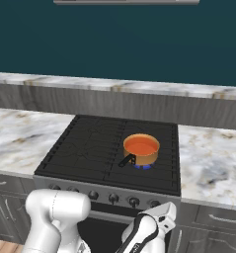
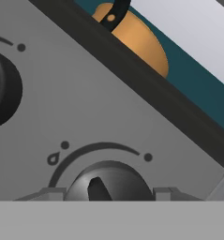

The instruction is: Wait until the marinara sauce is simmered to a deep red color and then turn off the stove.

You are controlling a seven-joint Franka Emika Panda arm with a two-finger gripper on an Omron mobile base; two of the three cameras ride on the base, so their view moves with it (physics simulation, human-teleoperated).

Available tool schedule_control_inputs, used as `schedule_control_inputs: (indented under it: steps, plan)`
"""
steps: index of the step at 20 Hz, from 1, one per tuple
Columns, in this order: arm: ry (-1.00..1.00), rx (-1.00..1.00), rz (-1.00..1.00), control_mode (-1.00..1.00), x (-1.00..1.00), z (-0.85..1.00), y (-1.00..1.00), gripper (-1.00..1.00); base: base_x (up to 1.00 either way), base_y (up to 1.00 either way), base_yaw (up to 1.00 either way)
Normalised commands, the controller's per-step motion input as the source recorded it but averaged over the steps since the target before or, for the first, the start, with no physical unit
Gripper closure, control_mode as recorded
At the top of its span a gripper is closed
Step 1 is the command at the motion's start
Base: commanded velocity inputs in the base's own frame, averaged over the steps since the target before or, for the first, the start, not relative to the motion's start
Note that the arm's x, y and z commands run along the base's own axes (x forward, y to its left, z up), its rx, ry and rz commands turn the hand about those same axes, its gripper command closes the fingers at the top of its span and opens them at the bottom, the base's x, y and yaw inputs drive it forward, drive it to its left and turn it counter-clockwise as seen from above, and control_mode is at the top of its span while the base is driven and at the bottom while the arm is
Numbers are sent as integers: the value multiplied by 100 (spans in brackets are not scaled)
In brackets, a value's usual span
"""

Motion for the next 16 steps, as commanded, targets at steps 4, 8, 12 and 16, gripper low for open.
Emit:
schedule_control_inputs:
  steps: [4, 8, 12, 16]
  plan:
    - [0, 0, 0, -100, 0, 0, 0, 100, 0, 0, 0]
    - [0, 0, 0, -100, 0, 0, 0, 100, 0, 0, 0]
    - [0, 0, 0, -100, 0, 0, 0, 100, 0, 0, 0]
    - [0, 0, 0, -100, 0, 0, 0, 100, 0, 0, 0]
